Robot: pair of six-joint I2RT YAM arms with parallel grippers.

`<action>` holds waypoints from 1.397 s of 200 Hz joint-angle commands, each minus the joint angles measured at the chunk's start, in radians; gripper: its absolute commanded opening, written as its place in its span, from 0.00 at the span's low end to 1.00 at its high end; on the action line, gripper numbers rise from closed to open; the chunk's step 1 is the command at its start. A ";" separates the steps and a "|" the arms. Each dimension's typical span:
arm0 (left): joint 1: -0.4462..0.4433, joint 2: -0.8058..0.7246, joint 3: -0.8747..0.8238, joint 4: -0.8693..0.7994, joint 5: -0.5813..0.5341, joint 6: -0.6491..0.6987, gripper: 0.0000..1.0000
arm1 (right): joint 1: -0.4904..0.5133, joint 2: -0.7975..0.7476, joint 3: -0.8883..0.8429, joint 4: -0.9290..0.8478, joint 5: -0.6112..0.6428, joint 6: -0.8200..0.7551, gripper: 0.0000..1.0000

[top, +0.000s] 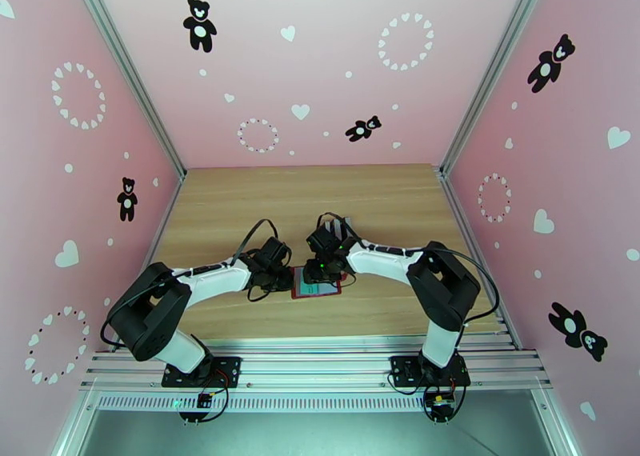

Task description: Put the credit cards into the card holder

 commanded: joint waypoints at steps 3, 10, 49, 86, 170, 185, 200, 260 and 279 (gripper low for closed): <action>0.011 0.032 0.011 0.002 -0.005 0.022 0.19 | 0.006 0.031 0.042 -0.016 -0.018 -0.012 0.38; 0.012 0.033 0.011 0.003 -0.006 0.023 0.19 | 0.006 0.035 0.048 -0.017 -0.020 -0.012 0.38; 0.014 0.034 0.017 -0.004 -0.007 0.026 0.19 | 0.005 0.045 0.062 -0.013 -0.041 -0.012 0.38; 0.017 0.037 0.017 -0.002 -0.005 0.028 0.19 | 0.006 -0.019 0.057 -0.051 0.012 -0.022 0.38; 0.016 0.034 0.005 0.008 -0.001 0.024 0.19 | -0.003 -0.032 0.018 -0.069 0.038 -0.020 0.40; 0.017 0.033 0.002 0.008 -0.001 0.025 0.19 | -0.005 -0.030 0.016 -0.070 0.040 -0.020 0.40; 0.016 0.030 0.000 0.009 -0.002 0.024 0.19 | -0.007 -0.029 0.014 -0.068 0.038 -0.021 0.40; 0.017 0.024 -0.007 0.013 0.003 0.021 0.19 | -0.009 -0.007 0.014 -0.059 0.026 -0.023 0.40; 0.017 0.026 -0.007 0.013 0.006 0.021 0.19 | -0.010 0.003 0.014 -0.054 0.025 -0.022 0.40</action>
